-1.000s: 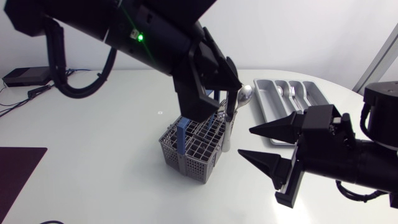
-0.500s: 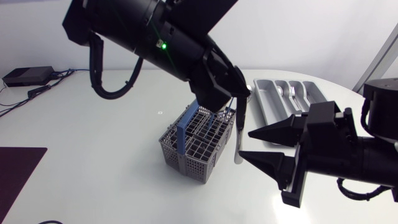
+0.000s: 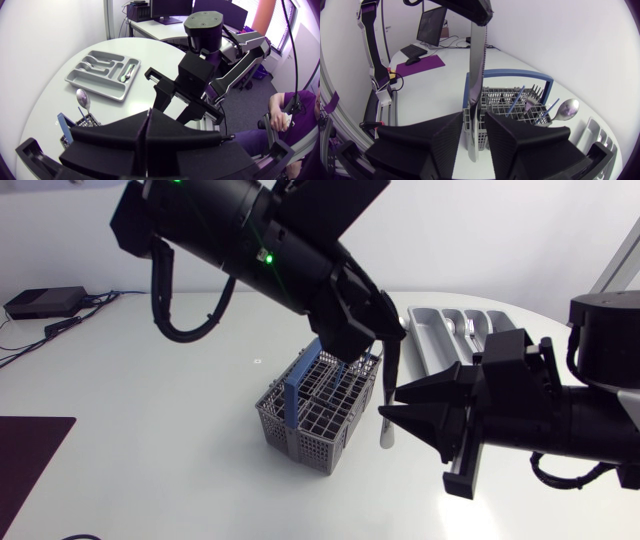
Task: Unload the cutlery basket into the drawer organizer.
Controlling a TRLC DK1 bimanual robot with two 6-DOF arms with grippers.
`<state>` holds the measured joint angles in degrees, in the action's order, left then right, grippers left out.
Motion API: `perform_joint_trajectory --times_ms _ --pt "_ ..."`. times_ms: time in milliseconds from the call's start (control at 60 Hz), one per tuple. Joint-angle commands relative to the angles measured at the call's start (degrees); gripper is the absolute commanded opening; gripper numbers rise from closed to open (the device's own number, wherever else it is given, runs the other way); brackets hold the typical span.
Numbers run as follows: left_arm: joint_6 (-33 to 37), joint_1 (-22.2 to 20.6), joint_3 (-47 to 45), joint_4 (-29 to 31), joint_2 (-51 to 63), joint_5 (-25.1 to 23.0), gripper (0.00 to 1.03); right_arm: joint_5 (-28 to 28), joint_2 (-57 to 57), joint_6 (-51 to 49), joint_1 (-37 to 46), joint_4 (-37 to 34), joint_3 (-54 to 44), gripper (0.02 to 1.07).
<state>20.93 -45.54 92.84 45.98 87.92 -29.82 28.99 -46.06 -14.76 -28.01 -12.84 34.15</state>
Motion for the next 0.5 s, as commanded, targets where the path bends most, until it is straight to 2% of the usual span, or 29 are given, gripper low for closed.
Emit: perform_joint_trajectory --times_ms 0,117,233,283,367,383,417,433,450,467,483 --pt "-1.33 0.19 -0.55 -0.98 0.59 -1.38 0.08 0.8 -0.69 1.14 -0.03 0.89 1.36 0.29" --pt "-1.42 0.1 -0.82 -0.98 0.59 -1.64 0.08 0.98 -0.87 1.14 -0.73 0.89 1.27 0.26" --pt "-1.42 0.28 -0.73 -0.98 0.59 -1.82 0.08 1.5 -0.87 1.14 -0.82 0.89 1.18 0.12" --pt "-1.42 0.28 -0.64 -0.98 0.5 -1.9 0.09 1.59 -0.96 1.14 -0.82 0.62 1.18 0.1" --pt "-1.94 0.8 -0.11 -1.15 0.67 -1.9 0.14 1.59 -0.87 1.14 -0.99 0.18 1.09 0.08" --pt "-2.03 0.98 0.41 -1.15 0.85 -1.9 0.27 1.5 -0.69 1.05 -1.08 0.01 0.92 0.08" --pt "-2.03 1.24 0.94 -1.33 0.94 -1.9 0.44 1.33 -0.52 1.05 -1.08 -0.34 1.0 0.08" --pt "-2.12 1.51 1.21 -1.33 0.94 -1.82 0.51 1.33 -0.52 1.05 -1.08 -0.69 1.09 0.08" --pt "-2.21 1.51 1.29 -1.33 0.94 -1.82 0.53 1.33 -0.52 0.97 -1.08 -1.13 1.09 0.08" --pt "-2.91 2.38 1.91 -1.77 0.94 -1.73 0.67 1.24 -0.43 0.79 -1.08 -1.57 1.09 0.08" --pt "-3.09 2.56 2.0 -1.85 0.94 -1.64 0.7 1.07 -0.43 0.61 -1.08 -1.92 1.09 0.08"
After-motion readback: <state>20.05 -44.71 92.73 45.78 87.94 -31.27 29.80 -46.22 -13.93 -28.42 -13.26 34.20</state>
